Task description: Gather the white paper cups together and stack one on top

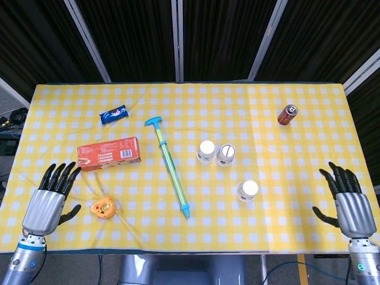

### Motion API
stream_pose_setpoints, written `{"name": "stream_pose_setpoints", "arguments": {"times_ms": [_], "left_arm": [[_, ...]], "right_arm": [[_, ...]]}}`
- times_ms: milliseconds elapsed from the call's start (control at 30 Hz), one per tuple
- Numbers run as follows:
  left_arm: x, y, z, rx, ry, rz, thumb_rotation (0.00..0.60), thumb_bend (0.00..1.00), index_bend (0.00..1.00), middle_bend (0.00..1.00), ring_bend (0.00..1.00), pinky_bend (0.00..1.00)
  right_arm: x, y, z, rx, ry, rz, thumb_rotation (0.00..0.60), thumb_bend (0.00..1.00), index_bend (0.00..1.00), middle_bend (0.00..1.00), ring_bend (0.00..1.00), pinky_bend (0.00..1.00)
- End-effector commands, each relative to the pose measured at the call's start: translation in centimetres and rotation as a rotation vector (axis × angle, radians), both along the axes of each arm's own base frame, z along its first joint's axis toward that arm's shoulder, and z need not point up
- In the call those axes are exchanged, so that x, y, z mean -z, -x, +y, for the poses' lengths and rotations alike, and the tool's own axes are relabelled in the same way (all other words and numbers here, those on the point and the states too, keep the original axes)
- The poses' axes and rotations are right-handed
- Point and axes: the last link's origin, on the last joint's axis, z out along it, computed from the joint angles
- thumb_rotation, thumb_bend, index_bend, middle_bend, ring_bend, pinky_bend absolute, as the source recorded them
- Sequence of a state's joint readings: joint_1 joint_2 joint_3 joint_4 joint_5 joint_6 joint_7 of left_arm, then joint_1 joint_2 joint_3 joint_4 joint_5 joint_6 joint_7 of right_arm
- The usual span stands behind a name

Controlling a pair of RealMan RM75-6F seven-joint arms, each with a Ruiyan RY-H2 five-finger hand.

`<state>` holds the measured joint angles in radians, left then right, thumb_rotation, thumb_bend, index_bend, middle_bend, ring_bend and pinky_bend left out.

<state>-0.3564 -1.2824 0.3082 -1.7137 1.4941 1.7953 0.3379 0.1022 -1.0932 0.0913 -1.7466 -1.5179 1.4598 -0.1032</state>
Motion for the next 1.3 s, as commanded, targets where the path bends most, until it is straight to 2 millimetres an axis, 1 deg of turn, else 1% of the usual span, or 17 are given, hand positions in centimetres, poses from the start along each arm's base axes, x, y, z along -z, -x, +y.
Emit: {"name": "stream_pose_setpoints", "arguments": {"times_ms": [33,67,167,233,367,500,633,800,933,1033,1167,1300], "left_arm": [[-0.7,0.7,-0.6,0.018,-0.01,-0.015,0.6,0.21,0.0,0.0,0.0,0.0],[-0.9,0.7,-0.6,0.023,-0.01,-0.018,0.6,0.21,0.0,0.0,0.0,0.0],[-1.0,0.7,-0.8,0.032,-0.005,-0.028,0.6,0.21,0.0,0.0,0.0,0.0],[-1.2,0.7,-0.9,0.037,0.004,-0.036,0.6,0.21,0.0,0.0,0.0,0.0],[-1.3,0.7,-1.0,0.043,0.008,-0.046,0.6,0.21,0.0,0.0,0.0,0.0],[-1.5,0.7,-1.0,0.045,0.009,-0.052,0.6,0.21,0.0,0.0,0.0,0.0],[-1.5,0.8,-0.9,0.041,0.014,-0.051,0.6,0.21,0.0,0.0,0.0,0.0],[-1.3,0.7,-0.9,0.044,0.02,-0.05,0.6,0.21,0.0,0.0,0.0,0.0],[-1.2,0.6,-1.0,0.049,0.022,-0.051,0.6,0.21,0.0,0.0,0.0,0.0],[-1.2,0.6,-0.9,0.049,0.025,-0.05,0.6,0.21,0.0,0.0,0.0,0.0],[-1.1,0.6,-0.9,0.05,0.027,-0.051,0.6,0.21,0.0,0.0,0.0,0.0],[-1.1,0.6,-0.9,0.051,0.028,-0.052,0.6,0.21,0.0,0.0,0.0,0.0]], "right_arm": [[2.4,-4.0,-1.8,-0.07,-0.09,0.007,0.6,0.09,0.21,0.0,0.0,0.02],[3.1,-4.9,-2.3,-0.078,-0.114,0.01,0.6,0.09,0.22,0.0,0.0,0.02],[4.5,-6.8,-3.4,-0.09,-0.164,0.011,0.6,0.13,0.27,0.0,0.0,0.04],[6.0,-8.3,-4.3,-0.094,-0.219,0.014,0.6,0.15,0.29,0.0,0.0,0.04],[7.9,-9.5,-5.3,-0.072,-0.264,0.039,0.6,0.15,0.29,0.0,0.0,0.04],[9.0,-9.6,-5.7,-0.038,-0.303,0.058,0.6,0.15,0.3,0.0,0.0,0.04],[9.7,-9.6,-5.9,-0.013,-0.337,0.08,0.6,0.15,0.27,0.0,0.0,0.03],[10.6,-9.7,-6.3,0.006,-0.352,0.096,0.6,0.15,0.27,0.0,0.0,0.03],[11.0,-9.5,-6.8,0.024,-0.359,0.11,0.6,0.15,0.25,0.0,0.0,0.03],[11.3,-9.0,-7.2,0.047,-0.36,0.127,0.6,0.16,0.24,0.0,0.0,0.02],[11.5,-8.7,-7.3,0.06,-0.362,0.131,0.6,0.21,0.25,0.0,0.0,0.01],[11.6,-8.3,-7.3,0.074,-0.364,0.131,0.6,0.22,0.27,0.0,0.0,0.01]]}}
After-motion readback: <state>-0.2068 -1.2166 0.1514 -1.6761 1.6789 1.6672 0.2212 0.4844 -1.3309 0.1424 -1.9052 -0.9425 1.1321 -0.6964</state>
